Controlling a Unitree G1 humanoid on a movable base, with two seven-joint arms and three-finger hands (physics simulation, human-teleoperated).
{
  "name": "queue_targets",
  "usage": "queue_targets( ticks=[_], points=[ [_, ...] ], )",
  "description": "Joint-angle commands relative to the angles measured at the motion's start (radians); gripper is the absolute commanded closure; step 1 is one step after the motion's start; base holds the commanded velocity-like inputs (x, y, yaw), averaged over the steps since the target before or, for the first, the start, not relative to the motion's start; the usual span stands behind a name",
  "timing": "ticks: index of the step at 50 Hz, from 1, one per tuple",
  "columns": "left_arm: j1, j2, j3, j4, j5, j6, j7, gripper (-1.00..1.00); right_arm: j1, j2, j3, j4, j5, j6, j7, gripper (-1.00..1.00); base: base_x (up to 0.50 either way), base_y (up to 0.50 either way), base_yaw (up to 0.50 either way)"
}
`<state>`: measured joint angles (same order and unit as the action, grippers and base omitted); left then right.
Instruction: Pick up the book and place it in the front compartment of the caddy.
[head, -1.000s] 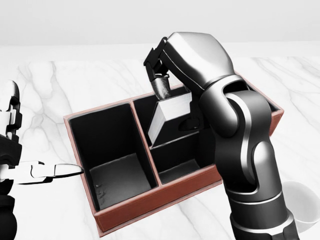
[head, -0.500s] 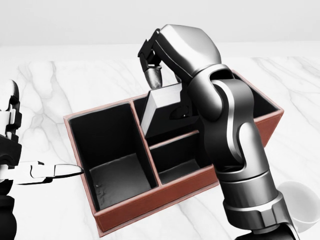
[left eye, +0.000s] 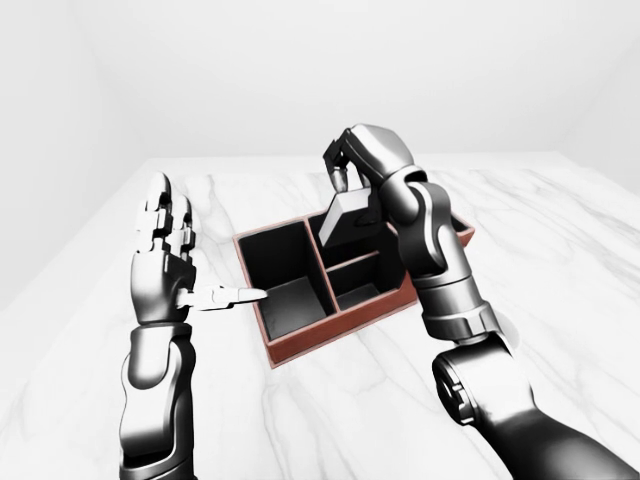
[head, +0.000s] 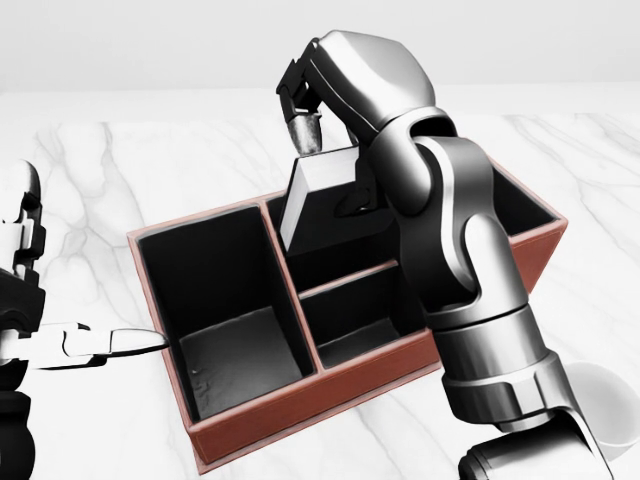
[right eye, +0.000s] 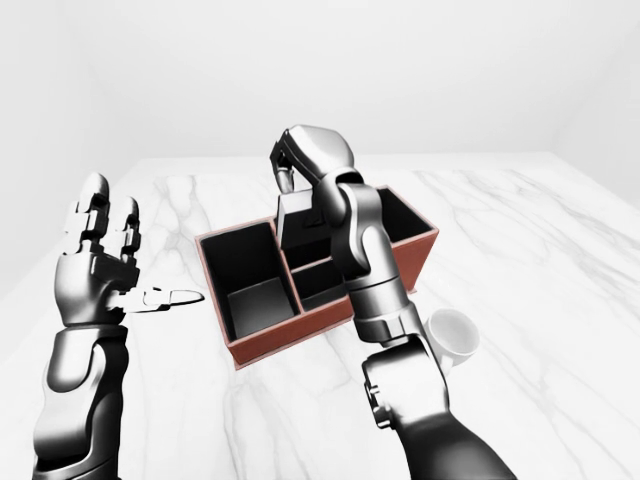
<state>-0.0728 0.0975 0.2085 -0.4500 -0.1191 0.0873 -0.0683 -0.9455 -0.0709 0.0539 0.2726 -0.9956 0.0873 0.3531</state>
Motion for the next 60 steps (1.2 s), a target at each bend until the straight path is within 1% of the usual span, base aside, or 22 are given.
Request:
queue_targets(
  ticks=[1, 7, 21, 36, 51, 53, 60],
  points=[
    [-0.001, -0.001, -0.001, 0.006, 0.001, 0.000, 0.000, -1.00, -0.039, -0.004, -0.004, 0.045, -0.014, 0.000, -0.050, 1.00, 0.00, 0.00, 0.00],
    [0.000, -0.001, -0.001, -0.001, 0.000, 0.000, 0.000, -1.00, -0.044, -0.001, -0.003, 0.069, -0.015, 0.000, -0.064, 1.00, 0.00, 0.00, 0.00],
    [-0.005, 0.000, -0.002, 0.023, 0.001, 0.000, 0.001, -1.00, -0.059, 0.001, 0.003, 0.181, -0.026, 0.000, -0.141, 1.00, 0.00, 0.00, 0.00],
    [-0.004, 0.002, 0.001, 0.014, -0.002, 0.000, 0.001, -1.00, -0.074, 0.010, 0.010, 0.268, -0.036, 0.000, -0.186, 1.00, 0.00, 0.00, 0.00],
    [-0.023, 0.016, 0.023, 0.016, -0.019, 0.000, 0.006, -1.00, -0.106, 0.011, 0.016, 0.394, -0.040, -0.042, -0.252, 1.00, 0.00, 0.00, 0.00],
    [-0.023, 0.016, 0.022, 0.019, -0.019, 0.000, 0.007, -1.00, -0.115, 0.010, 0.016, 0.422, -0.040, -0.052, -0.267, 1.00, 0.00, 0.00, 0.00],
    [-0.021, 0.015, 0.018, 0.023, -0.017, 0.000, 0.008, -1.00, -0.127, 0.008, 0.016, 0.460, -0.040, -0.065, -0.286, 1.00, 0.00, 0.00, 0.00]
  ],
)
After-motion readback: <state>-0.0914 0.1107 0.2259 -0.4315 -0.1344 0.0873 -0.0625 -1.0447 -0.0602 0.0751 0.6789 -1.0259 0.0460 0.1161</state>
